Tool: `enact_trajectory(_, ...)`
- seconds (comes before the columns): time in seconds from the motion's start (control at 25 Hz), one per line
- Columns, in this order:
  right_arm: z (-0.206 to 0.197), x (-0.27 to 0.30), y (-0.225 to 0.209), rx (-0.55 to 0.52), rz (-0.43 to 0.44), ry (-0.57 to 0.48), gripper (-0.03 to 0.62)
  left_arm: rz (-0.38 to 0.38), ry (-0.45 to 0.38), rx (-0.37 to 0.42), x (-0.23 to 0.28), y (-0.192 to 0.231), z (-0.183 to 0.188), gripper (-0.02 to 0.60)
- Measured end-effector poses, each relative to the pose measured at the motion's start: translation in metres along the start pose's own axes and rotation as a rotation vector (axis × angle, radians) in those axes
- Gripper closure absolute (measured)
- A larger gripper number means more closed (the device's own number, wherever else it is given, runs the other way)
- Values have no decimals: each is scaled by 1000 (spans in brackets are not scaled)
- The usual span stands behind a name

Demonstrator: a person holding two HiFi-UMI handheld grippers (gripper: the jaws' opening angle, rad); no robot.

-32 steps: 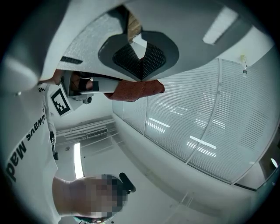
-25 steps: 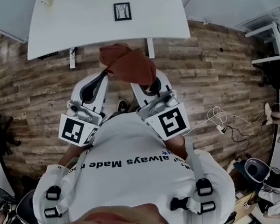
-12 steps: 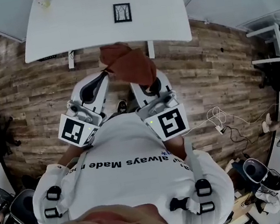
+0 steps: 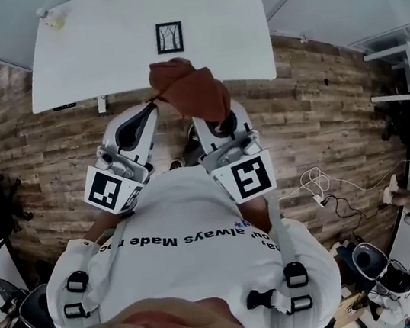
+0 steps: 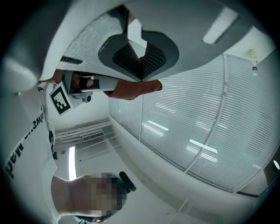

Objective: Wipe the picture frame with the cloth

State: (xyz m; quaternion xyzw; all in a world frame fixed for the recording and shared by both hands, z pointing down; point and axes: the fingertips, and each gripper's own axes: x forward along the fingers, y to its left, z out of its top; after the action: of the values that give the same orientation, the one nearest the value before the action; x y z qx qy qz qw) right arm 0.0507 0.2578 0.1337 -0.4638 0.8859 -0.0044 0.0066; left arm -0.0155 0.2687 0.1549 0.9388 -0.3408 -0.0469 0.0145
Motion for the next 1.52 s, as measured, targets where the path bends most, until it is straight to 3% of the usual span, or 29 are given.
enact_trajectory(0.36, 2, 19, -91, 12, 11, -2, 572, 16, 11, 5, 91, 11, -6, 578)
enact_trajectory(0.68, -5, 36, -132, 23, 49, 15, 574, 62, 26, -7, 130, 24, -16, 578)
enact_trajectory(1.12, -19, 74, -144, 51, 72, 47, 572, 88, 52, -26, 145, 58, -28, 578)
enact_trajectory(1.52, -23, 163, -152, 37, 73, 58, 574, 87, 48, -42, 161, 144, -31, 578)
